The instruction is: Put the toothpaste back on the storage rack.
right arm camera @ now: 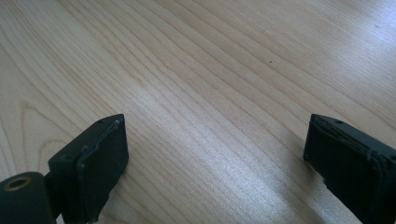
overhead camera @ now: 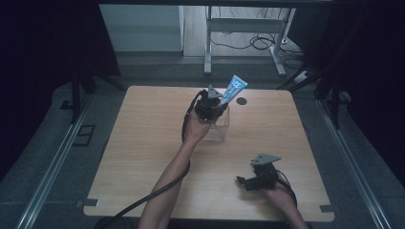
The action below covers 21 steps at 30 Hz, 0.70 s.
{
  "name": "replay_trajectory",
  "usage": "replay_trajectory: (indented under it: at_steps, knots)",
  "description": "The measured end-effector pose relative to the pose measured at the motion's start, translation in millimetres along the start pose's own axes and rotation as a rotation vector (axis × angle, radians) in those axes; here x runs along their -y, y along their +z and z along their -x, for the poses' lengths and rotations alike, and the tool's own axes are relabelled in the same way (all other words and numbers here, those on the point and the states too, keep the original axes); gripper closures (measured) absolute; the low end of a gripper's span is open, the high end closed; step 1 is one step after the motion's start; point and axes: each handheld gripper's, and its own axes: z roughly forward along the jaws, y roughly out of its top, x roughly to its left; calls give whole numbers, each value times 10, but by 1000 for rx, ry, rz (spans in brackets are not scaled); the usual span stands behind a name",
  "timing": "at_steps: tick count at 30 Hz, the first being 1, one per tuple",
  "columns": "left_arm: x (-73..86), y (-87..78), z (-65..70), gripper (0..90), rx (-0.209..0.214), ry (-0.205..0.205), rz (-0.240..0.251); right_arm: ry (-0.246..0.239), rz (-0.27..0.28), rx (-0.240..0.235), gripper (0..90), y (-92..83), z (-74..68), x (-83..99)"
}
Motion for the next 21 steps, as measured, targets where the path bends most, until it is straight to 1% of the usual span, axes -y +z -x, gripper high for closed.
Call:
replay_trajectory:
  at_steps: [2,6,9,13,15,19,21]
  knots:
    - [3,7,10,720,-2,4,0,0,0,0,62,1,-1,0]
    - [28,56,47,719,-8,25,-13,1,0,1,61,0,-1,0]
    - [32,55,37,721,-2,21,-3,1,0,0,62,1,-1,0]
    - [25,24,-7,725,20,-11,30,0,0,0,62,0,0,0]
    - [19,10,-27,725,35,-16,47,1,0,0,61,1,-1,0]
    - [17,-12,-38,726,59,-4,78,0,0,0,61,0,0,0]
    - [26,-17,-37,725,73,11,90,0,0,0,62,0,0,0]
